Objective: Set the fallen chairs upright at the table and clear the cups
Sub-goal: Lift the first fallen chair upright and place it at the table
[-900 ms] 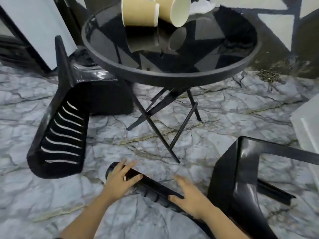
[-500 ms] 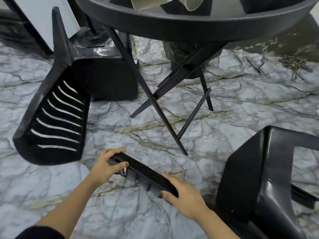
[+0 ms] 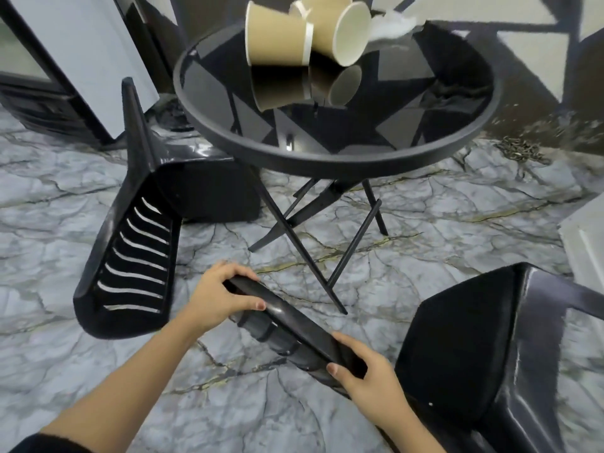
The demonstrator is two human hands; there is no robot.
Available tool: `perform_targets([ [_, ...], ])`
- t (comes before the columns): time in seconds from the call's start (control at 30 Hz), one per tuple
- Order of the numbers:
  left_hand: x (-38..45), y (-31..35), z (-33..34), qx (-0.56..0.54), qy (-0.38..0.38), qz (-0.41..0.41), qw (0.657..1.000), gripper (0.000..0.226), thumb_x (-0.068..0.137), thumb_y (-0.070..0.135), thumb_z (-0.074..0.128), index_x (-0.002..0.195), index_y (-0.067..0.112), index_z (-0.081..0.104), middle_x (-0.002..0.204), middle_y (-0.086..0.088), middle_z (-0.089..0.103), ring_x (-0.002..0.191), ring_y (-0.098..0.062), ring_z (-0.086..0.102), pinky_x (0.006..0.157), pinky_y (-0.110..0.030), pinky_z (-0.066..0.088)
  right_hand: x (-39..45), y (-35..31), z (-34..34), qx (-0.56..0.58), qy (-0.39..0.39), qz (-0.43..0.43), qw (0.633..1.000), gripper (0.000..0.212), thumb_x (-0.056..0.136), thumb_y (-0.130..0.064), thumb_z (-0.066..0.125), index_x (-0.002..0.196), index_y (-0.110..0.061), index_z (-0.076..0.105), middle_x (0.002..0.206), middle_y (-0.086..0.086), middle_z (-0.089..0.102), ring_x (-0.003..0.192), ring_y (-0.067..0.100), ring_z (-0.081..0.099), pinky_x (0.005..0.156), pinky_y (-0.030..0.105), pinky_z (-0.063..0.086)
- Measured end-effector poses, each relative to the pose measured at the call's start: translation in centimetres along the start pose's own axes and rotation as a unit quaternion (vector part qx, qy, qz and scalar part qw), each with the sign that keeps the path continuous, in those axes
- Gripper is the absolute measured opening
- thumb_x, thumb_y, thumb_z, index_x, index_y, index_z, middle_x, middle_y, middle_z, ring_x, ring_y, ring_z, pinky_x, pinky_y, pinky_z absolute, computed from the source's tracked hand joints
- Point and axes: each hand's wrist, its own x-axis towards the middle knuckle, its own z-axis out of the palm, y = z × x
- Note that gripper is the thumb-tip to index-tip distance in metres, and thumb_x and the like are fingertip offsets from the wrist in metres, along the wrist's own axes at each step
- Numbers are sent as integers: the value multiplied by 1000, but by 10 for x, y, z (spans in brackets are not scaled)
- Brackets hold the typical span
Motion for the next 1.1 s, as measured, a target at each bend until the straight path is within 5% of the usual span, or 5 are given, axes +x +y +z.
perform_targets([
  [0.23,-40,149,-43,75,3,155,985,54,28,65,74,79,50,62,89,7,48,93,-4,42,79,-15,34,-89,-85,-51,84,77,-30,993,40,74,-20,75,102,-44,61,107,-20,67,103,-6,59,88,12,45],
  [0.47,-109,253,-14,134,28,254,958,43,30,67,70,68,49,60,85,11,49,88,-3,42,80,-32,40,-152,-145,-107,90,76,-109,987,35,86,-21,60,120,-27,55,117,-14,60,103,-9,54,74,1,42],
  [0.73,-218,317,25,156,27,304,939,75,42,71,64,113,52,50,96,12,51,90,-8,44,85,-32,36,-262,-117,-157,87,105,-141,981,30,90,-16,55,117,-29,55,110,-21,60,97,-21,51,75,1,41],
  [1.0,-296,324,38,115,20,291,950,67,36,83,63,99,67,45,107,29,46,104,18,33,97,-33,31,-367,-87,-212,49,119,-144,981,28,87,-24,60,103,-44,53,110,-18,60,110,3,55,78,7,44],
  [1.1,-319,340,59,110,32,289,950,75,34,90,54,100,55,47,103,18,52,105,2,40,101,-38,30,-397,-103,-220,25,164,-172,971,38,84,-32,61,117,-43,47,115,-22,54,112,2,50,87,13,39],
])
